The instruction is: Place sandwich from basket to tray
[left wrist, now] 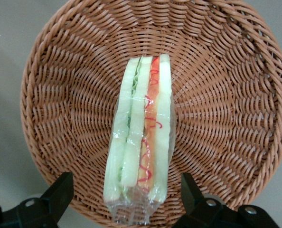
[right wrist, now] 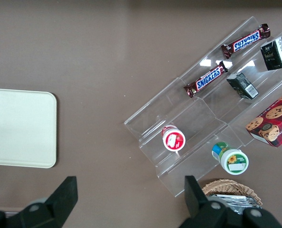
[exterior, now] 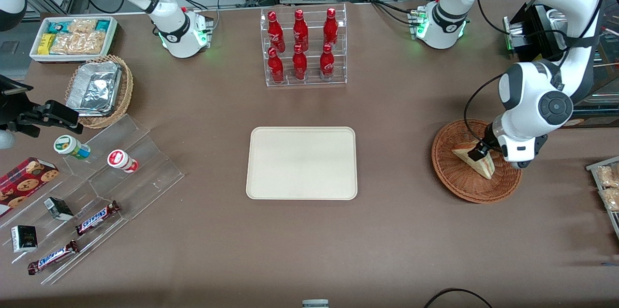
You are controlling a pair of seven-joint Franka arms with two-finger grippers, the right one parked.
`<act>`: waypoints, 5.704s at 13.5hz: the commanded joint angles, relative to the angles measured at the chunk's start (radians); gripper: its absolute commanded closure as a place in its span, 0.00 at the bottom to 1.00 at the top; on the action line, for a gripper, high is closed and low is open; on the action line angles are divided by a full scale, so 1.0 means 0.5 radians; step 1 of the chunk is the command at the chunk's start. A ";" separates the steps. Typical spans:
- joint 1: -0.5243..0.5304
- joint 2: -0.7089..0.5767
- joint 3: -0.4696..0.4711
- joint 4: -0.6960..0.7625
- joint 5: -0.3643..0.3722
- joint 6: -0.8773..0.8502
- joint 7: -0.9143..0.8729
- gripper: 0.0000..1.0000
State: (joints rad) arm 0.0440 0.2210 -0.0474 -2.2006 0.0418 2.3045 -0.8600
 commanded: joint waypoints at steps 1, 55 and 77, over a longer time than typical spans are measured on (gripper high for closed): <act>0.022 0.027 -0.016 -0.014 0.033 0.070 -0.038 0.00; -1.472 0.859 -0.025 1.306 0.066 -0.329 0.005 0.79; -1.307 0.031 0.021 1.278 0.082 -1.157 -0.096 0.00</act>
State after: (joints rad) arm -0.6504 0.3150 -0.0394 -1.5293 0.0834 1.7834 -0.9156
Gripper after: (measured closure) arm 0.000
